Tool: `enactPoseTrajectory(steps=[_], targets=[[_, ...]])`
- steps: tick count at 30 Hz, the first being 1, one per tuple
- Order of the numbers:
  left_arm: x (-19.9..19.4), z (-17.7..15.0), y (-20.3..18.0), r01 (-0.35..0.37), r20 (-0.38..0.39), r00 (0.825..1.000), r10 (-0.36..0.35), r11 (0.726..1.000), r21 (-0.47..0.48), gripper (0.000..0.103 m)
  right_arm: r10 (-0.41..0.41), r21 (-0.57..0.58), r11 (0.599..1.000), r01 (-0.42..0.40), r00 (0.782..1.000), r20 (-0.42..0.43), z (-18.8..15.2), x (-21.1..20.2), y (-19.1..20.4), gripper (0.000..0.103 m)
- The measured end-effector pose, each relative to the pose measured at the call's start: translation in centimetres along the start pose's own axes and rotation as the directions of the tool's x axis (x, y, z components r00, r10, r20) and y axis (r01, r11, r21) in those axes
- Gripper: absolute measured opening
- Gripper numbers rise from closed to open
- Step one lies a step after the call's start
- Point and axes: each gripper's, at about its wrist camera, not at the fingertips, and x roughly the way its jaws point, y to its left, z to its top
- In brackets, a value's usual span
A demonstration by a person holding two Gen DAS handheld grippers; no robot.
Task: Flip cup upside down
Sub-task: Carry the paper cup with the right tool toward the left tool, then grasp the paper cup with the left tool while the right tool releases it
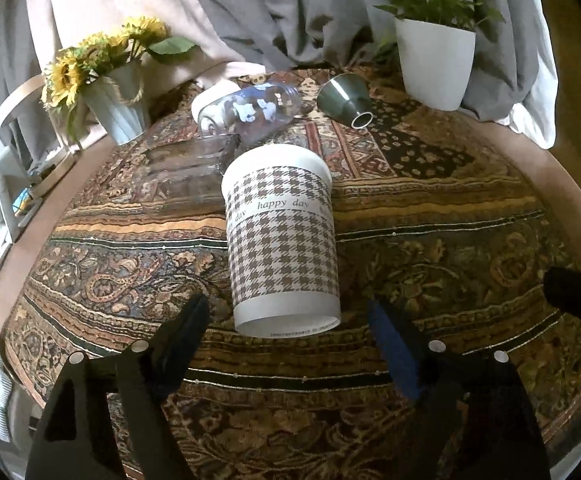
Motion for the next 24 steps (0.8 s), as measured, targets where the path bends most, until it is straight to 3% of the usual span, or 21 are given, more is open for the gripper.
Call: enactPoseTrajectory(steps=[4,6,24], targets=[[0.2,0.0,0.0,-0.002,0.011,1.0,0.002,1.0,0.013,0.059,0.0,-0.006,1.0,0.0,1.0,-0.002,-0.1,0.0,0.1,0.081],[0.2,0.0,0.1,-0.002,0.011,1.0,0.002,1.0,0.017,0.054,0.003,-0.005,1.0,-0.003,1.0,-0.001,-0.1,-0.1,0.1,0.081],[-2.1,4.8,1.4,0.035,0.072,0.997,-0.035,0.999,0.002,0.054,0.073,0.043,0.996,-0.075,0.996,0.051,1.7,-1.4,0.3,0.081]])
